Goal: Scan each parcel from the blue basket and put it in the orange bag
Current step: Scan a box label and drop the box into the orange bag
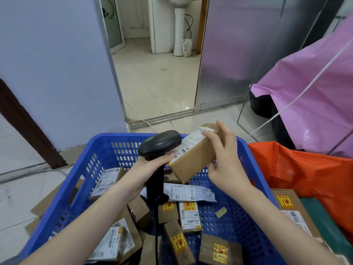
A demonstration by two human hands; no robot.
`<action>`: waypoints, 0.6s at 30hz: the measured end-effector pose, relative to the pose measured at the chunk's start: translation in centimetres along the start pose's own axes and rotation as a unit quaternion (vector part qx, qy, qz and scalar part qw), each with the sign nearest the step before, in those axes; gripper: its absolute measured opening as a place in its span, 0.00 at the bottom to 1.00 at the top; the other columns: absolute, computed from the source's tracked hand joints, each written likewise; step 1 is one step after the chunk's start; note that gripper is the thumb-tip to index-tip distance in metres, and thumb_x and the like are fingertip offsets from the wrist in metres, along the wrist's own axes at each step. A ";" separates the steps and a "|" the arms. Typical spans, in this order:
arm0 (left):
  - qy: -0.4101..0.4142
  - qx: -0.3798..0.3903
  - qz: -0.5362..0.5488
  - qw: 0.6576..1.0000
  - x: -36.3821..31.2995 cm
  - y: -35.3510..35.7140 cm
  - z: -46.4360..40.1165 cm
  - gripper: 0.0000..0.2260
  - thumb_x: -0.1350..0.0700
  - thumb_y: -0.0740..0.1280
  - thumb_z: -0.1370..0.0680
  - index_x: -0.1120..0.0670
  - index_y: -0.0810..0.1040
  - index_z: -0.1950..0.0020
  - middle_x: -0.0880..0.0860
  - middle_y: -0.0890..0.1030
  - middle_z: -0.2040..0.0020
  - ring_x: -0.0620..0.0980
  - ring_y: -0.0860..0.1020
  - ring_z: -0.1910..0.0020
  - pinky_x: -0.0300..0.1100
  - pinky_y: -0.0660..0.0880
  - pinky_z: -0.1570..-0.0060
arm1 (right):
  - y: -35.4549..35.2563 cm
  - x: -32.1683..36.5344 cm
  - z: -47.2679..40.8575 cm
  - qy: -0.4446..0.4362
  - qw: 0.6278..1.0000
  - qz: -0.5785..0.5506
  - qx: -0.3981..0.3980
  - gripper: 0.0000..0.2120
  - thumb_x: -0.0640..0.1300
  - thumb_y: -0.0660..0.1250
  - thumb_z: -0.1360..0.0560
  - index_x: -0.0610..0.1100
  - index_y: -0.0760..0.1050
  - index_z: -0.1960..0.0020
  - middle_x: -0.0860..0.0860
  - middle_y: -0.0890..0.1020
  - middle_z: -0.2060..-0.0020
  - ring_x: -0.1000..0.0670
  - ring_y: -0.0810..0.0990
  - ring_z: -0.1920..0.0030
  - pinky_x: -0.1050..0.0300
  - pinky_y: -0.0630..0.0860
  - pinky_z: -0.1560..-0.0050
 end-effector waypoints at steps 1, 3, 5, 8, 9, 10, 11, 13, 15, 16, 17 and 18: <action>0.003 -0.001 0.006 1.000 0.1 0.0 -0.1 0.09 0.52 0.72 0.27 0.45 0.78 0.48 0.45 0.84 0.56 0.46 0.81 0.52 0.47 0.79 0.47 | 0.1 -0.2 -0.2 0.018 0.999 -0.027 -0.004 0.41 0.25 0.65 0.33 0.54 0.60 0.28 0.59 0.46 0.27 0.49 0.51 0.26 0.59 0.66 0.37; 0.005 -0.002 0.025 1.000 0.2 -0.1 -0.4 0.08 0.54 0.71 0.27 0.47 0.77 0.49 0.43 0.85 0.62 0.43 0.83 0.60 0.44 0.80 0.54 | 0.1 -0.7 -0.4 0.064 0.995 -0.073 -0.022 0.46 0.26 0.67 0.32 0.57 0.51 0.25 0.58 0.44 0.26 0.47 0.56 0.26 0.55 0.71 0.38; 0.011 -0.008 0.034 0.999 0.3 -0.2 -0.6 0.08 0.54 0.71 0.27 0.49 0.78 0.48 0.44 0.85 0.63 0.42 0.83 0.63 0.43 0.80 0.56 | 0.1 -1.4 -0.6 0.117 0.986 -0.114 -0.046 0.49 0.30 0.70 0.31 0.55 0.44 0.23 0.54 0.46 0.24 0.49 0.55 0.25 0.58 0.67 0.36; 0.021 -0.023 0.046 0.998 0.4 -0.4 -0.8 0.13 0.54 0.72 0.28 0.50 0.79 0.45 0.46 0.85 0.59 0.45 0.82 0.58 0.41 0.80 0.59 | 0.5 -2.6 -0.7 0.201 0.956 -0.209 -0.049 0.50 0.35 0.72 0.29 0.52 0.40 0.22 0.52 0.54 0.24 0.53 0.59 0.26 0.57 0.69 0.35; 0.024 -0.023 0.051 0.998 0.5 -0.4 -0.8 0.13 0.54 0.72 0.28 0.50 0.78 0.44 0.47 0.85 0.58 0.44 0.82 0.57 0.40 0.80 0.60 | 0.8 -2.8 -0.6 0.226 0.941 -0.249 -0.034 0.49 0.36 0.71 0.28 0.52 0.40 0.22 0.51 0.58 0.25 0.53 0.64 0.29 0.60 0.72 0.41; 0.028 -0.021 0.057 0.998 0.6 -0.3 -0.8 0.13 0.54 0.72 0.28 0.49 0.78 0.44 0.46 0.85 0.58 0.43 0.82 0.58 0.39 0.80 0.61 | 1.1 -2.9 -0.6 0.248 0.925 -0.288 -0.019 0.45 0.36 0.70 0.27 0.53 0.43 0.23 0.50 0.63 0.27 0.53 0.70 0.33 0.62 0.72 0.47; 0.031 -0.021 0.062 0.997 0.6 -0.2 -0.7 0.14 0.54 0.72 0.29 0.49 0.78 0.44 0.46 0.85 0.58 0.42 0.83 0.59 0.39 0.80 0.62 | 1.4 -3.0 -0.5 0.260 0.911 -0.319 -0.007 0.40 0.36 0.69 0.26 0.53 0.50 0.24 0.50 0.68 0.30 0.53 0.74 0.37 0.61 0.73 0.48; 0.041 -0.025 0.070 0.996 0.5 -0.1 -0.7 0.16 0.53 0.73 0.30 0.49 0.78 0.43 0.47 0.85 0.56 0.41 0.83 0.59 0.38 0.79 0.63 | 1.7 -2.9 -0.4 0.265 0.903 -0.339 0.004 0.26 0.36 0.67 0.25 0.54 0.65 0.33 0.49 0.76 0.36 0.52 0.78 0.43 0.52 0.77 0.43; 0.050 -0.026 0.075 0.996 0.5 0.0 -0.6 0.15 0.53 0.73 0.30 0.48 0.78 0.44 0.47 0.85 0.54 0.40 0.83 0.60 0.38 0.80 0.62 | 1.9 -2.6 -0.2 0.266 0.893 -0.364 0.003 0.18 0.34 0.64 0.23 0.54 0.72 0.41 0.50 0.81 0.45 0.50 0.81 0.46 0.49 0.78 0.42; 0.053 -0.026 0.079 0.995 0.5 0.1 -0.6 0.15 0.54 0.73 0.30 0.48 0.77 0.44 0.47 0.85 0.54 0.40 0.83 0.60 0.38 0.80 0.62 | 2.0 -2.4 -0.2 0.274 0.876 -0.398 0.000 0.17 0.34 0.61 0.23 0.53 0.73 0.41 0.51 0.83 0.49 0.50 0.82 0.48 0.49 0.79 0.43; 0.053 -0.026 0.084 0.995 0.4 0.2 -0.5 0.14 0.54 0.73 0.29 0.47 0.77 0.45 0.46 0.85 0.55 0.40 0.83 0.60 0.38 0.81 0.61 | 2.2 -2.4 -0.2 0.284 0.850 -0.444 0.001 0.18 0.34 0.59 0.22 0.53 0.73 0.39 0.51 0.83 0.52 0.50 0.83 0.49 0.49 0.79 0.44; 0.053 -0.025 0.086 0.995 0.4 0.3 -0.5 0.13 0.55 0.72 0.29 0.47 0.77 0.45 0.45 0.85 0.57 0.40 0.83 0.60 0.38 0.81 0.59 | 2.5 -2.3 -0.2 0.293 0.819 -0.493 0.009 0.19 0.36 0.57 0.22 0.52 0.72 0.35 0.51 0.83 0.53 0.49 0.83 0.50 0.49 0.79 0.45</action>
Point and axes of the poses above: each hand's wrist, its own z-axis away from the middle knuckle, its own y-axis out of the palm, x = y × z, the point moved 6 cm from there along -z, towards the middle knuckle
